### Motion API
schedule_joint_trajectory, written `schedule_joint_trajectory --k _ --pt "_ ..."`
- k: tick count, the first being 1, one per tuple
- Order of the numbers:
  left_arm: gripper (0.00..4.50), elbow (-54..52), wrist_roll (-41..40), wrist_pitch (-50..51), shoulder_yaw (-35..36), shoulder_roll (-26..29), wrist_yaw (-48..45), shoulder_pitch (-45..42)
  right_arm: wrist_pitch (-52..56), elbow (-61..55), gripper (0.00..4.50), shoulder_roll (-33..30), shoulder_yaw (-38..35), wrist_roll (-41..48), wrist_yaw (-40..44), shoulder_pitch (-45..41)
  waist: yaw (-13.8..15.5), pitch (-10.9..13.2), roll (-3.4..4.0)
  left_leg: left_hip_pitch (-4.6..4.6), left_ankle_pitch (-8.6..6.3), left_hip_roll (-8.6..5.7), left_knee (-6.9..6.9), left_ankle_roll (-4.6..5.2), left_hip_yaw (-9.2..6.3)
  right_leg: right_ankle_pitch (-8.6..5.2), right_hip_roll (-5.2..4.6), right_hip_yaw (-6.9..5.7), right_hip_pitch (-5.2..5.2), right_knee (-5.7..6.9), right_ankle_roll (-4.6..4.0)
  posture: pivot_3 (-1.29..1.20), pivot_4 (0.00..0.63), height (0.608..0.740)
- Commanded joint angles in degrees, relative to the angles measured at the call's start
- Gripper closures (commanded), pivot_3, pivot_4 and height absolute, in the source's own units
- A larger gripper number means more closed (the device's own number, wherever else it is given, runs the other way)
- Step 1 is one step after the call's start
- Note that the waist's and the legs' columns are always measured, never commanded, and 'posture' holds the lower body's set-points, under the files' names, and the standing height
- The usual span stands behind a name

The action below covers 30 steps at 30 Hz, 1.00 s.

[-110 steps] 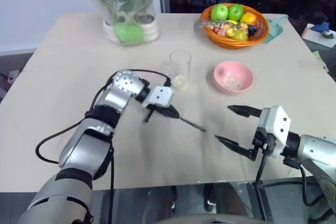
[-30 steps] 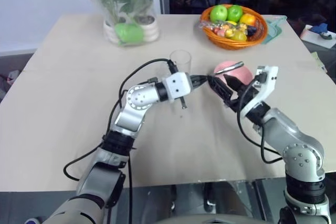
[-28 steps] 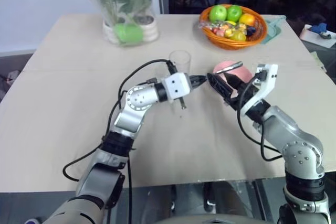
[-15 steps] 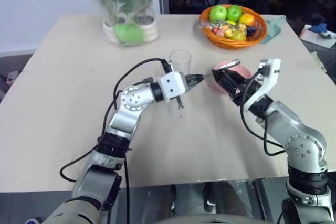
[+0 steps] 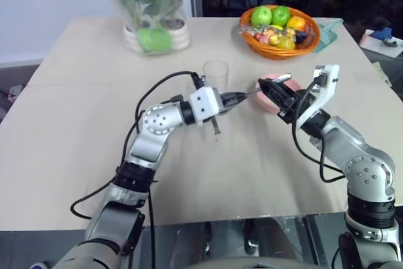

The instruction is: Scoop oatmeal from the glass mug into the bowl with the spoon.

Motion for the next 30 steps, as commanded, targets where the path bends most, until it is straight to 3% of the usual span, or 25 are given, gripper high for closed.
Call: schedule_joint_trajectory --k 1,3,8,11,12,14,20,24,27,30 --pt "4.5 -2.63 -1.44 -0.33 1.12 0.3 -0.21 -0.27 0.05 -1.36 3.92 -0.91 -1.51 1.32 1.15 -0.72 0.01 0.0 0.0 0.0 0.0 0.0 0.0 0.0 0.0 0.0 0.0 0.0 0.0 0.0 0.0 0.0 0.15 0.74" --pt "4.5 -2.61 -1.66 -0.36 1.12 0.46 -0.43 -0.26 0.0 -1.26 4.39 -1.36 -1.71 1.52 1.43 -0.6 -0.02 0.0 0.01 0.0 0.0 0.0 0.0 0.0 0.01 0.0 0.0 0.01 -0.01 0.0 0.0 0.0 0.15 0.74" --pt "4.5 -2.33 -2.37 -0.31 1.52 1.04 -1.14 -0.27 0.1 -1.35 4.39 -2.26 -2.39 2.51 2.08 -0.46 0.0 0.01 0.01 0.0 0.0 0.0 0.0 0.0 0.01 0.0 0.0 0.0 0.0 -0.01 0.0 0.0 0.15 0.74" --pt "4.5 -4.59 -8.21 5.6 2.73 1.6 -3.89 0.87 0.44 -1.32 4.39 -2.77 -2.28 3.1 2.24 -0.91 -0.04 0.01 0.01 0.0 0.0 0.01 0.0 0.0 0.0 0.0 0.0 0.0 -0.01 0.0 0.0 0.0 0.15 0.74" --pt "3.83 -5.9 -9.97 7.39 3.32 1.67 -4.04 1.38 0.6 -1.34 4.5 -3.0 -2.32 3.35 2.25 -1.13 -0.04 0.01 0.01 0.0 0.0 0.02 0.0 0.0 0.01 0.0 0.0 0.0 -0.01 0.0 0.0 0.0 0.15 0.74" --pt "3.28 -8.02 -11.95 9.76 4.57 1.24 -2.64 2.2 0.81 -1.22 4.5 -3.49 -2.58 3.83 2.42 -1.45 -0.06 0.01 0.02 -0.01 0.0 0.02 0.0 0.0 0.01 0.0 0.0 0.02 -0.02 -0.01 0.0 0.0 0.15 0.74" --pt "0.43 -18.59 -20.43 24.87 15.39 0.91 10.1 10.21 1.4 -0.95 4.5 -7.18 -4.49 4.44 5.42 0.78 -0.07 0.01 0.02 -0.01 0.0 0.08 -0.02 0.0 -0.02 0.0 -0.01 0.03 -0.02 -0.01 0.0 0.0 0.15 0.74" --pt "0.43 -16.85 -19.33 32.53 19.96 -0.11 20.43 12.5 1.56 -2.51 4.5 -9.95 -6.09 5.5 6.64 2.49 0.11 0.01 0.01 0.01 0.0 0.07 -0.02 0.0 -0.04 0.0 -0.01 0.02 -0.01 0.0 0.0 0.0 0.15 0.74" --pt "0.43 -13.67 -15.07 37.37 18.82 -0.5 26.96 11.35 1.42 -3.31 4.5 -10.94 -6.54 5.82 6.85 3.17 0.15 0.01 0.01 0.01 -0.01 0.01 -0.01 0.01 -0.06 0.0 -0.02 -0.01 0.03 0.0 0.01 0.0 0.15 0.74" --pt "0.43 -6.99 -12.13 37.63 16.07 -1.61 27.84 8.06 1.31 -3.67 4.5 -11.07 -6.65 5.94 6.27 3.39 0.21 0.0 0.0 0.0 0.0 -0.02 -0.02 0.01 -0.07 0.0 -0.01 -0.03 0.03 -0.01 0.01 0.0 0.15 0.74"
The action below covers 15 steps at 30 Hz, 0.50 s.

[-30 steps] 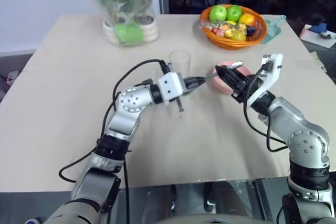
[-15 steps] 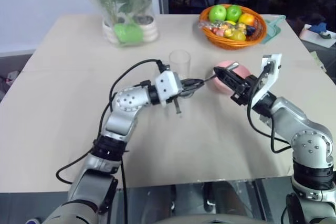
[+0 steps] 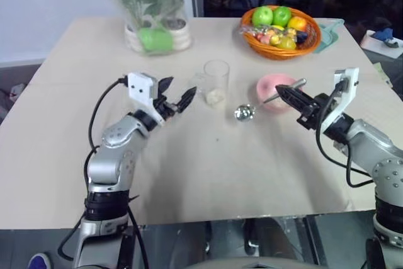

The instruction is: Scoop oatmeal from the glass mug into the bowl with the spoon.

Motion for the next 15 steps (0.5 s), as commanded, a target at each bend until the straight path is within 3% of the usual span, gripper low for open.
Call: schedule_joint_trajectory --k 1,11,15 --pt "0.43 5.58 3.29 -1.18 -2.86 -1.34 1.09 -4.18 -0.73 -2.73 4.5 -0.45 -1.7 1.35 0.06 -0.12 -0.09 0.0 0.0 0.0 0.0 0.0 0.0 0.0 0.0 0.0 0.0 -0.01 0.0 0.0 0.0 0.0 0.15 0.74" --pt "0.43 21.98 10.1 -10.24 -4.29 -4.32 3.97 -14.42 -0.82 -5.04 4.5 -0.48 -2.26 2.4 -2.47 0.82 -0.16 0.0 -0.01 -0.03 0.0 0.01 -0.02 -0.01 0.05 0.0 0.01 0.01 -0.03 -0.03 -0.01 0.0 0.15 0.74" --pt "1.73 27.28 11.14 -13.91 -4.01 -5.24 4.15 -17.31 -0.83 -5.51 4.5 -0.58 -2.38 2.82 -3.07 1.14 -0.17 0.0 -0.01 -0.04 0.0 0.01 -0.02 0.0 0.06 0.0 0.01 0.0 -0.04 -0.06 0.0 0.0 0.15 0.74"
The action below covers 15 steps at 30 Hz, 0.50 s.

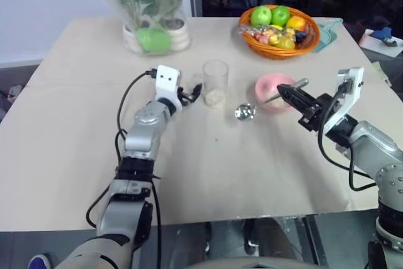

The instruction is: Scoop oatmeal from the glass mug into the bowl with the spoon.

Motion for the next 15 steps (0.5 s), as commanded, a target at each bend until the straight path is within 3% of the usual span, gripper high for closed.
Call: schedule_joint_trajectory --k 1,6,15 --pt "2.17 3.94 0.82 -4.53 0.63 -0.99 0.21 -3.3 -0.88 -2.58 4.5 -0.45 -1.8 1.6 -0.46 0.08 0.0 0.0 0.0 0.0 0.0 0.0 0.0 0.0 0.01 0.0 0.0 0.0 0.0 -0.01 0.0 0.0 0.15 0.74" --pt "4.36 13.42 1.65 -9.9 0.72 -2.58 -0.43 -8.27 -0.95 -2.5 4.5 -0.36 -1.42 1.61 -0.98 -0.47 0.05 0.0 -0.02 -0.02 0.0 -0.01 0.01 0.01 -0.01 0.0 -0.01 -0.03 0.0 -0.01 0.0 0.0 0.15 0.74" --pt "4.48 14.18 1.4 -13.76 1.64 -3.26 -0.04 -9.35 -0.99 -3.16 4.5 -0.87 -1.45 2.6 -2.88 -3.02 -0.08 0.0 -0.02 -0.02 0.0 0.01 -0.06 0.01 0.03 0.0 -0.01 0.0 -0.05 -0.01 0.0 0.0 0.15 0.74"
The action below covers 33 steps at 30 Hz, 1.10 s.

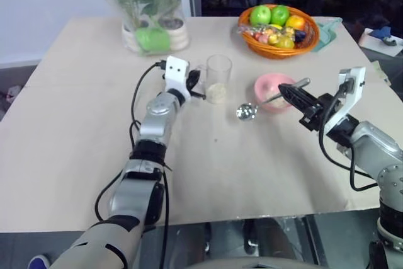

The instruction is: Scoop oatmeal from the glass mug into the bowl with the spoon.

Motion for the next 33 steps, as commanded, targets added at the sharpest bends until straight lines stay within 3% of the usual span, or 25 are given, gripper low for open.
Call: schedule_joint_trajectory --k 1,8,12,18,28,33 --pt "4.48 -3.5 0.26 -2.81 0.83 0.16 0.35 -0.16 -0.94 -2.66 4.5 -0.34 -1.06 2.06 -1.93 -4.71 -0.04 0.0 0.0 0.0 0.0 -0.01 0.01 0.0 0.01 0.0 -0.01 0.01 0.0 0.0 0.0 0.0 0.15 0.74" --pt "4.48 -7.23 1.75 -10.71 -0.53 0.17 -0.8 1.38 -0.51 4.32 4.5 -1.91 0.62 -2.01 -4.71 -22.97 0.0 0.02 0.01 -0.02 0.0 0.02 -0.02 -0.01 0.05 0.0 0.01 0.02 -0.1 0.04 -0.01 0.0 0.15 0.74" --pt "4.48 -8.62 2.2 -12.51 -1.39 -0.45 -1.66 1.41 -0.79 8.3 4.5 -1.92 2.71 -7.08 -3.15 -28.18 0.31 0.02 0.01 -0.11 0.0 0.0 -0.02 0.0 0.29 0.01 -0.03 -0.06 -0.06 -0.06 -0.01 0.0 0.15 0.74" --pt "4.48 -11.61 2.23 -10.99 -2.29 -2.44 -1.67 0.18 -2.32 10.52 4.5 -1.94 8.76 -16.84 2.2 -28.84 0.06 0.02 0.01 -0.13 -0.03 0.0 -0.04 0.06 0.42 0.01 -0.04 -0.03 -0.09 -0.12 0.0 0.0 0.15 0.74" --pt "4.48 -12.13 4.2 -14.6 -5.36 -3.65 -3.44 -0.48 -11.64 14.53 4.5 -6.29 26.12 -43.95 12.66 -28.62 0.03 0.02 0.01 -0.1 -0.03 0.01 -0.04 0.05 0.42 0.01 -0.02 -0.02 -0.1 -0.09 0.01 0.0 0.15 0.74" --pt "4.48 -9.61 6.37 -16.97 -6.51 -3.94 -3.67 -1.51 -8.0 15.9 4.5 -2.0 22.89 -41.45 14.39 -27.21 0.08 0.02 0.02 -0.11 -0.03 0.01 -0.04 0.04 0.43 0.01 -0.01 -0.04 -0.1 -0.1 0.01 0.0 0.15 0.74"
